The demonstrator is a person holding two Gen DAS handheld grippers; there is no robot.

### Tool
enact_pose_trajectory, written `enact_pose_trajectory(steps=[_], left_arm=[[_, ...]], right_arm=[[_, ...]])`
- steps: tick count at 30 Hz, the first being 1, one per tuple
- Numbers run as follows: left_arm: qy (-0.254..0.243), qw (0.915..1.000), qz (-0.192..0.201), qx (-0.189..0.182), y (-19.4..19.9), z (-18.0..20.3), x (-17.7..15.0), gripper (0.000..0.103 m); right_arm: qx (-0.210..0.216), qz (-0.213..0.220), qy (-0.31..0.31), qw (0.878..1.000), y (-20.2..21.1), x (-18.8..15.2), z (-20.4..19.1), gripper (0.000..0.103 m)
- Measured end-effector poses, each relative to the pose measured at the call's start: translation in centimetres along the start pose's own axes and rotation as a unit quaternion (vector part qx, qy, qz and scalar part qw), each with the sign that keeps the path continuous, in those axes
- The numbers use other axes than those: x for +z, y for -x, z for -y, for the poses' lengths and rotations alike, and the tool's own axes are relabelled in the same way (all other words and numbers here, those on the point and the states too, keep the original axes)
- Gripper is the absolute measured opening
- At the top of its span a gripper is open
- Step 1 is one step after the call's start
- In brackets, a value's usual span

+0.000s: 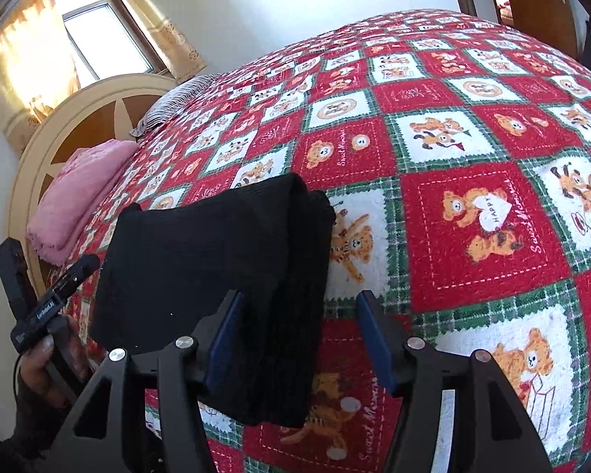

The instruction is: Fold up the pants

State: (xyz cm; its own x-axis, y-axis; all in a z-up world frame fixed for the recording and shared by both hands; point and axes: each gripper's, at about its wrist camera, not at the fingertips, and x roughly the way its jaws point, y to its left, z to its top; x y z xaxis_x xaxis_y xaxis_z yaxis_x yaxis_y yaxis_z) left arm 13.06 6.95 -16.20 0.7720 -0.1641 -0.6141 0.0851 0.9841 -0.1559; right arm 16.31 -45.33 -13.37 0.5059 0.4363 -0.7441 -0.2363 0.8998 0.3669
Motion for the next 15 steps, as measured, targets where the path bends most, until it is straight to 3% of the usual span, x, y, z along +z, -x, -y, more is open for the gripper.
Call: enact_pose_trajectory(steps=[6, 15], left_arm=[[0.046, 0.9978, -0.022, -0.042, -1.8, -2.1, -1.1, 0.103], [0.022, 0.9973, -0.021, -0.067, -2.2, -0.8, -0.8, 0.103]], right_arm=[[0.021, -0.009, -0.009, 1.0, -0.5, -0.2, 1.0, 0.064], [0.033, 0.013, -0.01, 0.999, -0.8, -0.2, 0.4, 0.065]])
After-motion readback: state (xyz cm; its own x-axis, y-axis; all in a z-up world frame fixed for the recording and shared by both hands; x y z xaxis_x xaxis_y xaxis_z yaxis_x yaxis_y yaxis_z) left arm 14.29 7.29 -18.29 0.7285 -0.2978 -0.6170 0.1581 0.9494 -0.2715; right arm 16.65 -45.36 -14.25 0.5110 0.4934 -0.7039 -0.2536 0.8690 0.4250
